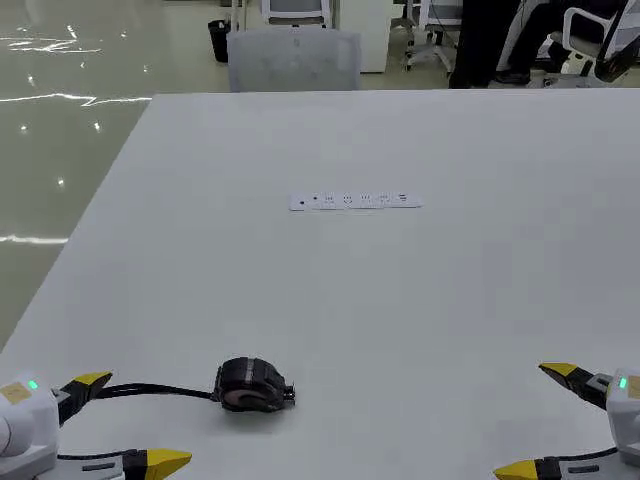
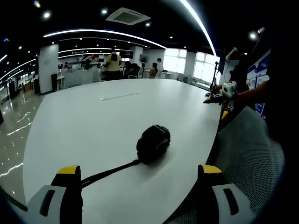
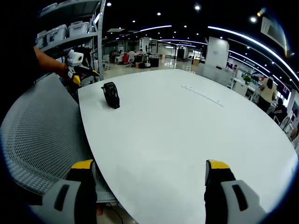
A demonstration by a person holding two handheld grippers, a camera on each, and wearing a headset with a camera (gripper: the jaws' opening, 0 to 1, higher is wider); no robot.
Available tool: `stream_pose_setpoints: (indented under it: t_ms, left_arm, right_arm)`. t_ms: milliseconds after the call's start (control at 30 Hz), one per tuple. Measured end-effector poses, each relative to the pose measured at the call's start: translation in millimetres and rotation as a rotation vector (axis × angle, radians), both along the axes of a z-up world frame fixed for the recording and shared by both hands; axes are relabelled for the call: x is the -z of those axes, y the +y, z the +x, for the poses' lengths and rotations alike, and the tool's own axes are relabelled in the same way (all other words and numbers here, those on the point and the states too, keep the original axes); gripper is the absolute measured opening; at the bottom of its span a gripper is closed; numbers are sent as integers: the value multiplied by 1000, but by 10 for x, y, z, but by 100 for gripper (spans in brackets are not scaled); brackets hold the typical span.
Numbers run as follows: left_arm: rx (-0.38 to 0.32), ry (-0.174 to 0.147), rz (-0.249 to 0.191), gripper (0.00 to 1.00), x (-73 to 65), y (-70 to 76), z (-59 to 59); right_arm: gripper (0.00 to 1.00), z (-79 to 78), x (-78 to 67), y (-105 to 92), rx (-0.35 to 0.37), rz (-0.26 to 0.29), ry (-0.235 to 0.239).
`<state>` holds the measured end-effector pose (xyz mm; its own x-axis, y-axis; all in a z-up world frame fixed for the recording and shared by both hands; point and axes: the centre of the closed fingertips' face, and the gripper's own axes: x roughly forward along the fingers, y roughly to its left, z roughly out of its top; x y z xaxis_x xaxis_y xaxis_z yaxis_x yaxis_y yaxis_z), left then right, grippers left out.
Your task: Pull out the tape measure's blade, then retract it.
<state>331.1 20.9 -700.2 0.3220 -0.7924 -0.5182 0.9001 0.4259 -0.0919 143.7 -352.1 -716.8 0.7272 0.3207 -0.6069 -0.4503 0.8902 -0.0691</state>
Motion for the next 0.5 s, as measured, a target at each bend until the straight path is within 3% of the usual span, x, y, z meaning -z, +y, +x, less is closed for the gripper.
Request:
stream_pose_setpoints:
  t_ms: [33, 100, 167, 333, 500]
  left_arm:
    - [15, -13, 32, 100, 29, 0, 24]
    - [65, -33, 146, 100, 139, 29, 32]
    - [107, -46, 198, 99, 176, 14, 32]
    - [139, -57, 179, 97, 52, -137, 116]
    - [216, -46, 196, 98, -21, -269, 153]
  right_arm:
    - [99, 22, -17, 9, -6, -2, -4]
    - [99, 51, -33, 42, -23, -8, -2]
    - [98, 79, -45, 76, -38, -10, -3]
    - [99, 148, -64, 152, -71, -18, -5]
    - [97, 231, -90, 233, -108, -11, -15]
